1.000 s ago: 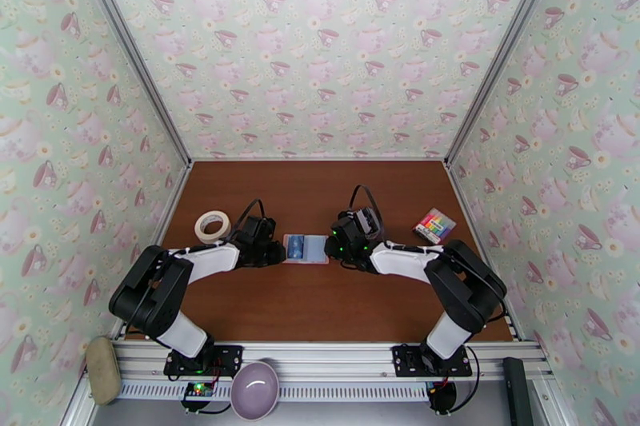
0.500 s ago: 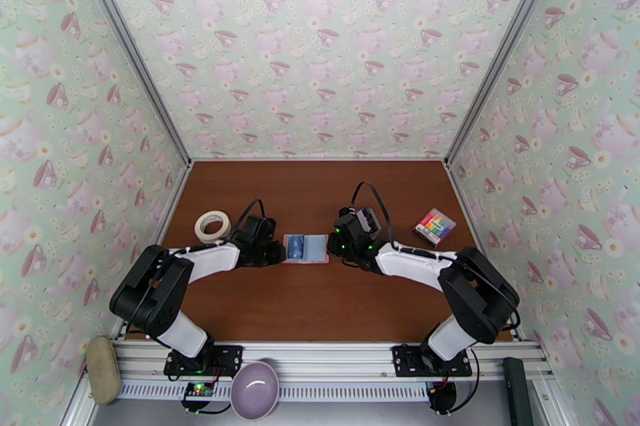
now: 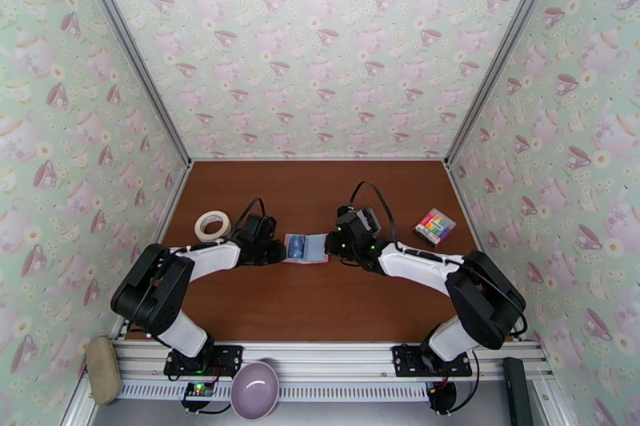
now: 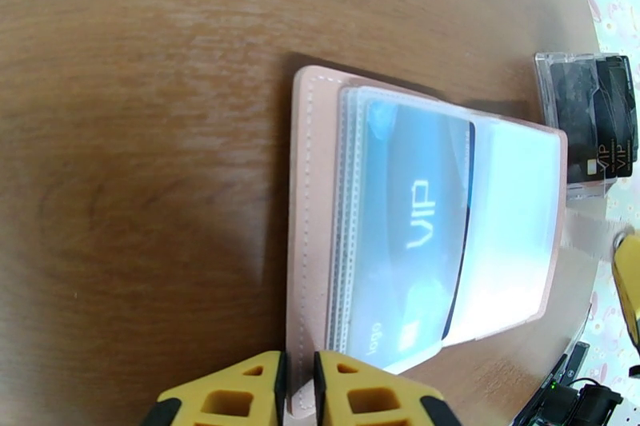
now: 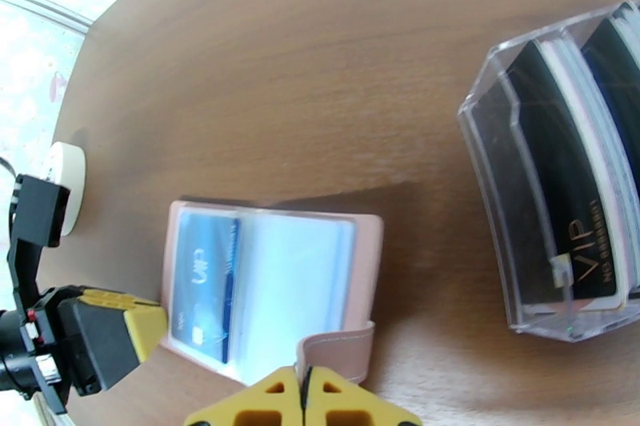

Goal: Put the credit cards into the card holder

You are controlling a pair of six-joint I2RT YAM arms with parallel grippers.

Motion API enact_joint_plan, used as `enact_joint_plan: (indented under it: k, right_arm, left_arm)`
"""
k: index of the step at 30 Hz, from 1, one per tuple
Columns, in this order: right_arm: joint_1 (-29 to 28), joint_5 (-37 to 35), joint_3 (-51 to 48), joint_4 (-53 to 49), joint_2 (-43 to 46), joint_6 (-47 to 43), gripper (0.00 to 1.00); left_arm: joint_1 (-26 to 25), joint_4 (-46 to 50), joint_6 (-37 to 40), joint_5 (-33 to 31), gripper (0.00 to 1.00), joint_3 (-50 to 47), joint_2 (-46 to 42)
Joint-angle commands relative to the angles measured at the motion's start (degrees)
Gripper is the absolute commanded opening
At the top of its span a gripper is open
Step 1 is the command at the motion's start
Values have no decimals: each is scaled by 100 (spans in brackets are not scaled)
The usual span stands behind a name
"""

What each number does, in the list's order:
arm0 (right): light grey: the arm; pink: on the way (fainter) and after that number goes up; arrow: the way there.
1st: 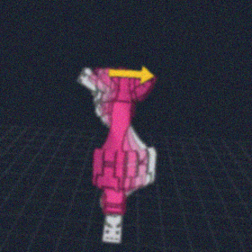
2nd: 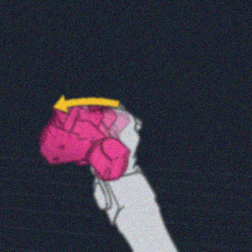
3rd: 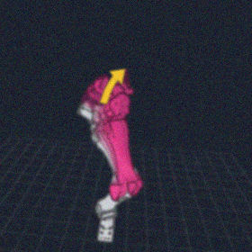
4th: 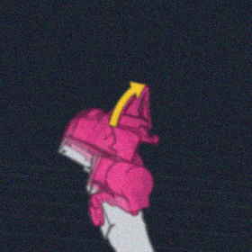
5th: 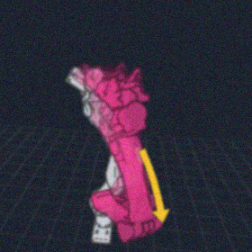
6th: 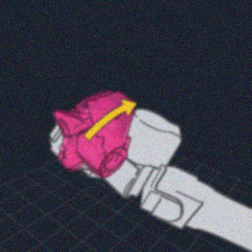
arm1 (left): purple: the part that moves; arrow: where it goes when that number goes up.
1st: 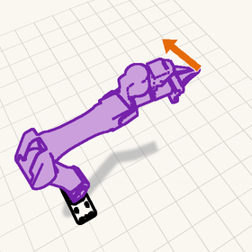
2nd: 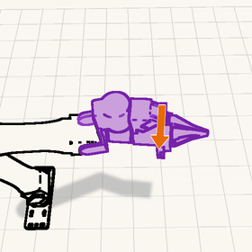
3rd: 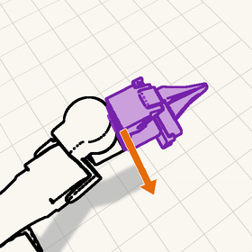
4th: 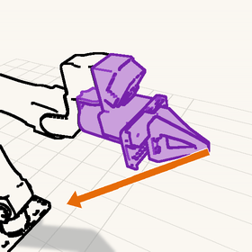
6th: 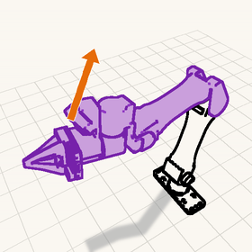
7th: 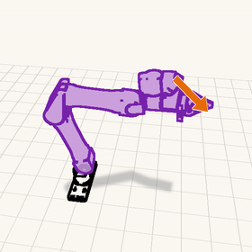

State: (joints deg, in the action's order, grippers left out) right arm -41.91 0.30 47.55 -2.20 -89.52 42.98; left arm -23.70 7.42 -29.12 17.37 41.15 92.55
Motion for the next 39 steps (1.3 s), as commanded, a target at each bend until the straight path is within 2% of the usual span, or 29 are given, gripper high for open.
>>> enact_joint_plan:
  k: [1, 12, 24, 27, 33, 39]
  right_arm:
    - [-45, 298, 232, 136, 67, 118, 6]
    - [-331, 436, 797, 167, -287, 207, 6]
    - [-692, 757, 1582, 389, -1109, 411, 6]
    - [-726, 812, 1682, 453, -1265, 462, 6]
    - [-749, 957, 1779, 646, -1478, 588, 6]
    - [-764, 1048, 1870, 773, -1721, 676, 7]
  left_arm:
    - [-38, 1, 21, 87, 17, 141, 89]
    - [-40, -67, -1, 108, 17, 80, 133]
    - [-37, -114, -36, 109, 21, -17, 49]
    - [-38, -60, -23, 84, 23, -19, -1]
    - [33, 83, 30, 4, 35, -51, -179]
    - [176, 260, 86, -31, 39, -89, -432]
